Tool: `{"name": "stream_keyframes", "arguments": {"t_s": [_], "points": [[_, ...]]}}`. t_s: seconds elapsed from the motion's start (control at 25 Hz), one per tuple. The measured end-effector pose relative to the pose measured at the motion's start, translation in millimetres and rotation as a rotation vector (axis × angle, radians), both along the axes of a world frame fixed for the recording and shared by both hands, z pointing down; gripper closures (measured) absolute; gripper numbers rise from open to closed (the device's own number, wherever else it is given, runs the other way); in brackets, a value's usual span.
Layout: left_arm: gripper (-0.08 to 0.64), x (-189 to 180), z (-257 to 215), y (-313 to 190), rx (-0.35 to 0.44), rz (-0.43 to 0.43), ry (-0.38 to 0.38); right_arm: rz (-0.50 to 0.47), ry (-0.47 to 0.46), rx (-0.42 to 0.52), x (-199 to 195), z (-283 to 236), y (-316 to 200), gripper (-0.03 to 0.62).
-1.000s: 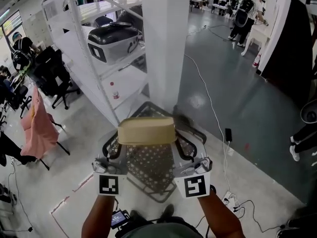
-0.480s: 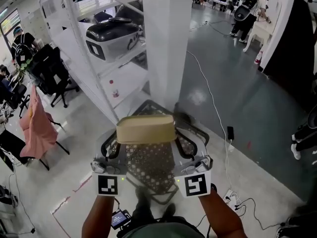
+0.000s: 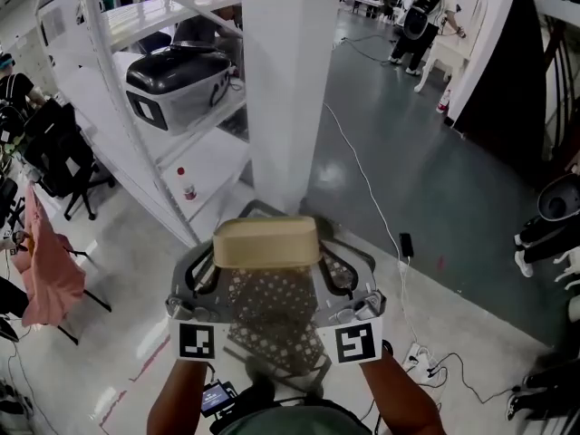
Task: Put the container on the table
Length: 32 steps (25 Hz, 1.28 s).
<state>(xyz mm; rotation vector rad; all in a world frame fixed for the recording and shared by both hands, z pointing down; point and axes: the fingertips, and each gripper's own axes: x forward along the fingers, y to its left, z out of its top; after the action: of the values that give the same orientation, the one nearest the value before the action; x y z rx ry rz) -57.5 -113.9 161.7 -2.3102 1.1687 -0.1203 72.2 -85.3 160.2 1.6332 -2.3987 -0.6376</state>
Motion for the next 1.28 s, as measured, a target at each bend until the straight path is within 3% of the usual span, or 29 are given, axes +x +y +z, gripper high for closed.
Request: {"name": "stream_keyframes", "arguments": {"t_s": [0.48,0.8,0.96,1.28], "points": [[0.509,-34.8,21.5,-84.1,-0.044,0.078,0.082,0.078,0.024,-0.031,-38.3,11.6,-73.5,0.560],[0.512,-37.7,44.6,-116.7,-0.068,0.016,0.049,0.023,0.035,-0.076,-39.7,39.7,-112.6,0.560],[0.512,-24.8,58.9,-123.3,-0.126,-0.052,0.078,-0.025,0.008,-0.100,-23.9,54.8,-121.3,0.560],[0.512,1.7,80.3,-148.3,-0.126,-0.128,0.020,-0.096,-0.024,-0.115,2.1,81.8,-158.4,0.561]]}}
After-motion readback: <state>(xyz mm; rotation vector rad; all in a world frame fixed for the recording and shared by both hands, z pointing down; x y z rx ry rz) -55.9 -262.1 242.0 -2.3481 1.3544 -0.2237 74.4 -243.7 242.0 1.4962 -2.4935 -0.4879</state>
